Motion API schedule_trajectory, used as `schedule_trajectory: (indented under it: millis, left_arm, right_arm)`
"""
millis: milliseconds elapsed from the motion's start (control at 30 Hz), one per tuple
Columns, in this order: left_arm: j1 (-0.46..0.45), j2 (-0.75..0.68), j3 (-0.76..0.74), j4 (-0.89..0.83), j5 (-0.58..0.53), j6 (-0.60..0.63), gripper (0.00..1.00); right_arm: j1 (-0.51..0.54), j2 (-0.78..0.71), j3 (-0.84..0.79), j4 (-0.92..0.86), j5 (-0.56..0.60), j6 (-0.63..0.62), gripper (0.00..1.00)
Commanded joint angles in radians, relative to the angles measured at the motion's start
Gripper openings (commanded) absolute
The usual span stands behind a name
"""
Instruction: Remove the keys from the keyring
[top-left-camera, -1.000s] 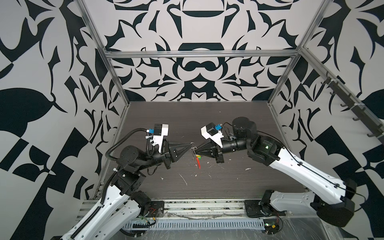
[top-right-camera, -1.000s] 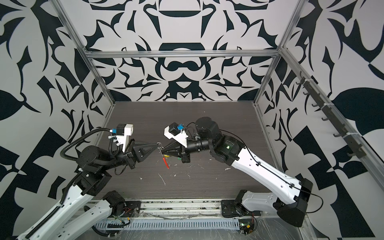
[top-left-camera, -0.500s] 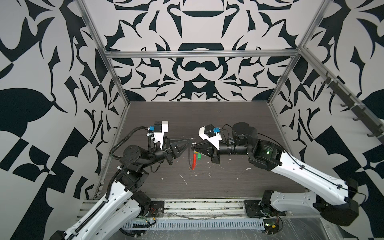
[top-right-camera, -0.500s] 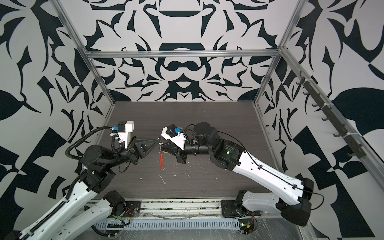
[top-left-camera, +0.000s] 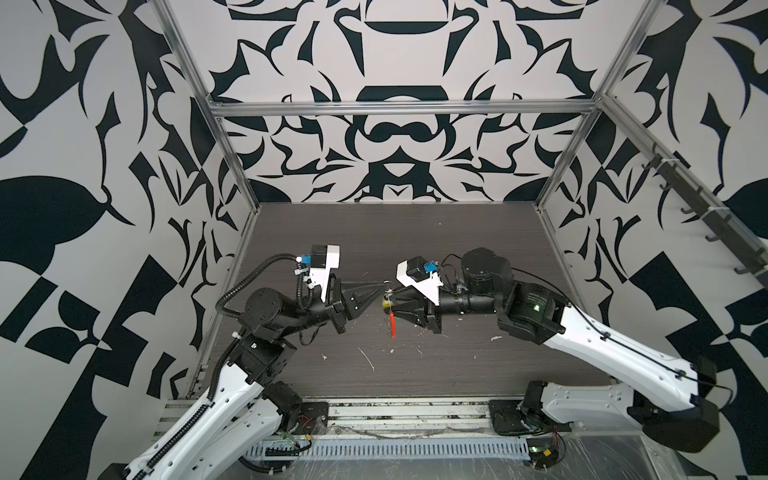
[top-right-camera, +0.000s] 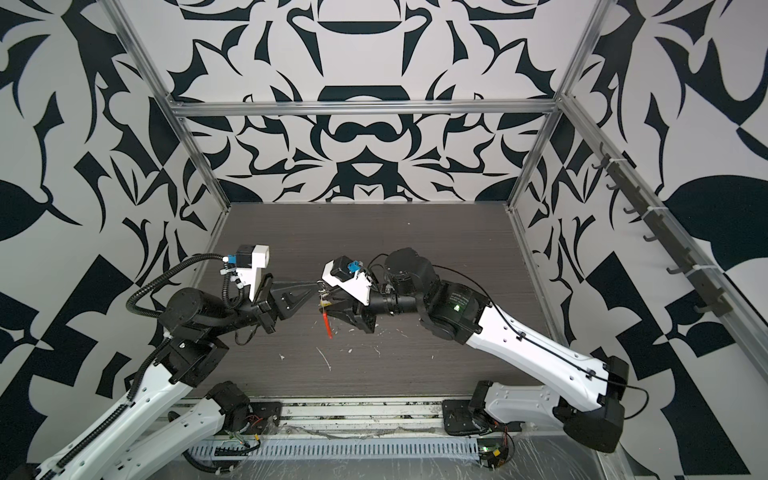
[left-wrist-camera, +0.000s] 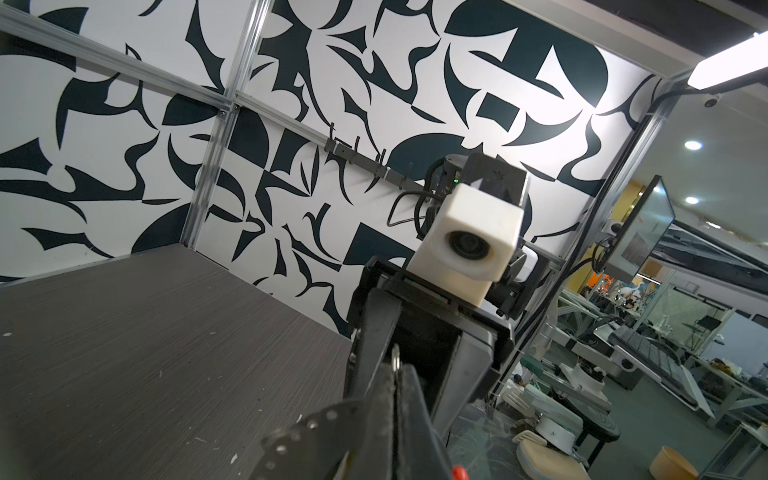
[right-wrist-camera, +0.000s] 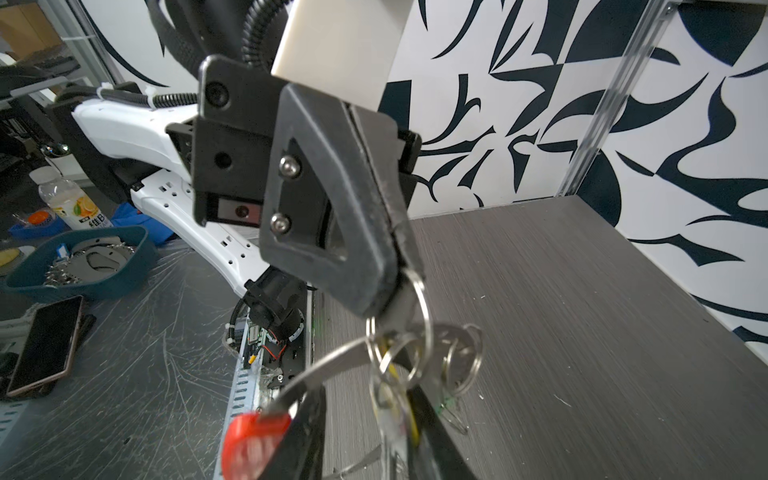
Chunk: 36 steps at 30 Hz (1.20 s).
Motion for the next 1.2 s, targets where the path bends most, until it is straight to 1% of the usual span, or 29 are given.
schedule_trajectory:
  millis: [0, 133, 267, 367, 433, 467, 567, 633, 700, 800, 1000, 1100, 1167]
  left_arm:
    - [0.001, -0.024, 0.032, -0.029, -0.002, 0.04, 0.0]
    - [0.001, -0.044, 0.031, -0.054, -0.013, 0.059, 0.0]
    - [0.001, -0.051, 0.028, -0.056, -0.016, 0.069, 0.0]
    - [0.001, -0.05, 0.028, -0.051, -0.01, 0.067, 0.0]
    - [0.001, -0.051, 0.028, -0.045, -0.005, 0.065, 0.0]
    - [0.001, -0.052, 0.028, -0.044, -0.006, 0.064, 0.0]
    - [0.001, -0.06, 0.022, -0.033, -0.005, 0.063, 0.0]
    - [0.001, -0.061, 0.02, -0.031, -0.005, 0.062, 0.0]
    - [0.001, -0.061, 0.019, -0.028, -0.005, 0.062, 0.0]
    - [0.001, -0.063, 0.016, -0.021, -0.004, 0.06, 0.0]
    - [0.001, -0.062, 0.011, -0.014, -0.014, 0.058, 0.0]
    - [0.001, -0.06, 0.008, -0.007, -0.022, 0.056, 0.0]
    - [0.001, -0.059, 0.005, -0.003, -0.027, 0.056, 0.0]
  right_arm:
    - [0.006, -0.058, -0.004, 0.003, -0.01, 0.013, 0.39]
    - [0.006, -0.099, -0.006, 0.0, 0.003, 0.022, 0.41]
    - [0.006, -0.134, -0.01, 0.053, 0.025, 0.044, 0.41]
    - [0.006, -0.142, -0.018, 0.141, 0.072, 0.087, 0.41]
    - [0.004, -0.148, -0.049, 0.257, 0.101, 0.157, 0.42]
    - [0.003, -0.147, -0.054, 0.282, 0.101, 0.181, 0.41]
    - [-0.025, -0.118, -0.051, 0.333, 0.021, 0.241, 0.43]
    - [-0.058, -0.098, -0.063, 0.392, -0.064, 0.307, 0.44]
    - [-0.089, -0.079, -0.071, 0.435, -0.123, 0.366, 0.45]
    - [-0.113, -0.063, -0.091, 0.484, -0.171, 0.414, 0.47]
    - [-0.119, -0.028, -0.093, 0.533, -0.276, 0.47, 0.47]
    - [-0.118, -0.015, -0.096, 0.542, -0.306, 0.48, 0.44]
    - [-0.119, -0.015, -0.104, 0.551, -0.306, 0.486, 0.41]
